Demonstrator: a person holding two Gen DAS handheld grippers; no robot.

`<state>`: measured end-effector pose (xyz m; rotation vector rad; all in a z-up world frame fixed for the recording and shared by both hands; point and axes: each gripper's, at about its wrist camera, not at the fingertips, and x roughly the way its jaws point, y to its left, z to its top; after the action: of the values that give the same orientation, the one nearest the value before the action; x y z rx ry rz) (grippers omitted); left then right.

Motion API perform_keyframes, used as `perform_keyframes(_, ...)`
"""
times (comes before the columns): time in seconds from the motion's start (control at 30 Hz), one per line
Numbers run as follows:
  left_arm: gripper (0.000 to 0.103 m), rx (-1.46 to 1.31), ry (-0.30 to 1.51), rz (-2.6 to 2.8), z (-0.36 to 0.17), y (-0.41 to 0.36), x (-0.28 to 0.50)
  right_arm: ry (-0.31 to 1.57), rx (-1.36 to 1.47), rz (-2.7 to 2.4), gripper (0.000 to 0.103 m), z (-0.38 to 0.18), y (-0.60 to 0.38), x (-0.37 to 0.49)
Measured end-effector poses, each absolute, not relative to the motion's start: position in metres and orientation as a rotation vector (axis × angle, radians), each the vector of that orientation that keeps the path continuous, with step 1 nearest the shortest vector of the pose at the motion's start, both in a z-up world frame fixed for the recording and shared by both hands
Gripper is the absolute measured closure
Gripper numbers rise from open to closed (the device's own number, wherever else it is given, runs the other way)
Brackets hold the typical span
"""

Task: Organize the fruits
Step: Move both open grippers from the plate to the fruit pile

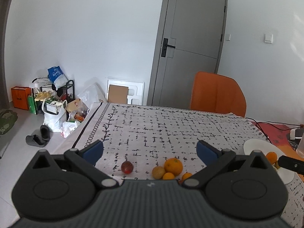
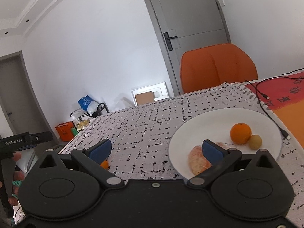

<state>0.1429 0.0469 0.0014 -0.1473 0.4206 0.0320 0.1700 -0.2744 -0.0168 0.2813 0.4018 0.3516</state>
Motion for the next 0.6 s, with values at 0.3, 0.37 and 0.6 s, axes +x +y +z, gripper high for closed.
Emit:
perform_keyframes(0.3, 0.0, -0.21, 0.442, 0.046, -0.012, 0.067, 0.138, 0.424, 0.247, 0.385, 0.0, -0.017, -0.249, 0.173)
perform_keyframes(0.37, 0.0, -0.197, 0.447, 0.069, -0.017, 0.069, 0.137, 0.429, 0.237, 0.398, 0.0, -0.017, -0.243, 0.175)
perform_keyframes(0.6, 0.002, -0.239, 0.483, 0.06, -0.033, 0.077, 0.138, 0.458, 0.193, 0.437, 0.012, -0.02, -0.219, 0.185)
